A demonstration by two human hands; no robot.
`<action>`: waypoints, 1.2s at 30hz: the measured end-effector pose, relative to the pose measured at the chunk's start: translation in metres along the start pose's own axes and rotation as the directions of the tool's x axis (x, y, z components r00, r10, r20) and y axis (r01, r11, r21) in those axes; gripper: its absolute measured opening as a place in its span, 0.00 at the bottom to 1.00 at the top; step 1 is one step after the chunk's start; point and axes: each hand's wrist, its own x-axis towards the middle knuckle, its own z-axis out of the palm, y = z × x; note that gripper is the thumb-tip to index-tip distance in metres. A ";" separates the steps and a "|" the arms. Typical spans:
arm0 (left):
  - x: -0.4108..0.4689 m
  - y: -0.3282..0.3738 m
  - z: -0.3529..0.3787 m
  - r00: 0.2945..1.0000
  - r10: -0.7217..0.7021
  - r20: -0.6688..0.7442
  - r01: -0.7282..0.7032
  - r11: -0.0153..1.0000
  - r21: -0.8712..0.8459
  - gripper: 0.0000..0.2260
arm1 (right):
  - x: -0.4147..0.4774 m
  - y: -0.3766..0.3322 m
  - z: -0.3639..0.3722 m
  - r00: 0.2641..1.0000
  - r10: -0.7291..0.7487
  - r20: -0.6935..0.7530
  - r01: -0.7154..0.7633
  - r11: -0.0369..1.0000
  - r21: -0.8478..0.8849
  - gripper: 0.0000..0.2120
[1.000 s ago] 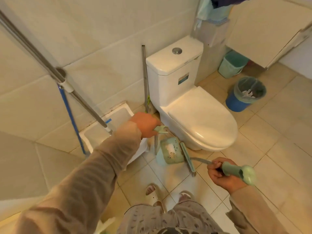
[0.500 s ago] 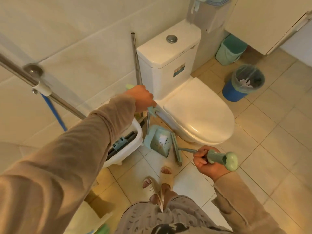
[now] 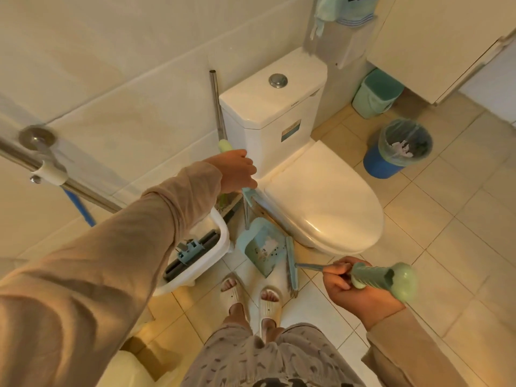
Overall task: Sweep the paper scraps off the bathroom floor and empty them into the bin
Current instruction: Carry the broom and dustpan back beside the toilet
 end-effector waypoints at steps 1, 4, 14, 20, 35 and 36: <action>0.001 -0.004 0.001 1.000 0.001 0.007 -0.001 1.000 0.010 0.16 | 0.001 0.003 0.006 0.999 -0.020 0.026 0.019 0.999 0.035 0.09; 0.001 -0.017 0.004 1.000 -0.009 0.001 0.009 1.000 0.027 0.18 | 0.008 0.014 0.030 0.996 -0.053 0.067 0.047 0.995 0.085 0.06; -0.007 -0.052 0.034 0.988 -0.122 -0.096 0.130 0.988 0.081 0.17 | 0.054 0.058 0.099 0.997 -0.012 0.081 0.007 0.998 0.062 0.11; -0.002 -0.063 0.048 0.948 -0.318 -0.013 0.317 0.947 -0.055 0.13 | 0.092 0.081 0.117 0.992 0.101 0.076 -0.083 0.975 -0.205 0.19; -0.008 -0.138 0.070 0.974 -0.190 -0.127 0.213 0.955 0.205 0.11 | 0.104 0.082 0.165 1.000 -0.002 -0.003 0.002 0.997 -0.074 0.15; -0.008 -0.140 0.071 0.971 -0.187 -0.146 0.216 0.951 0.220 0.11 | 0.105 0.083 0.167 1.000 -0.008 0.007 0.009 0.998 -0.064 0.14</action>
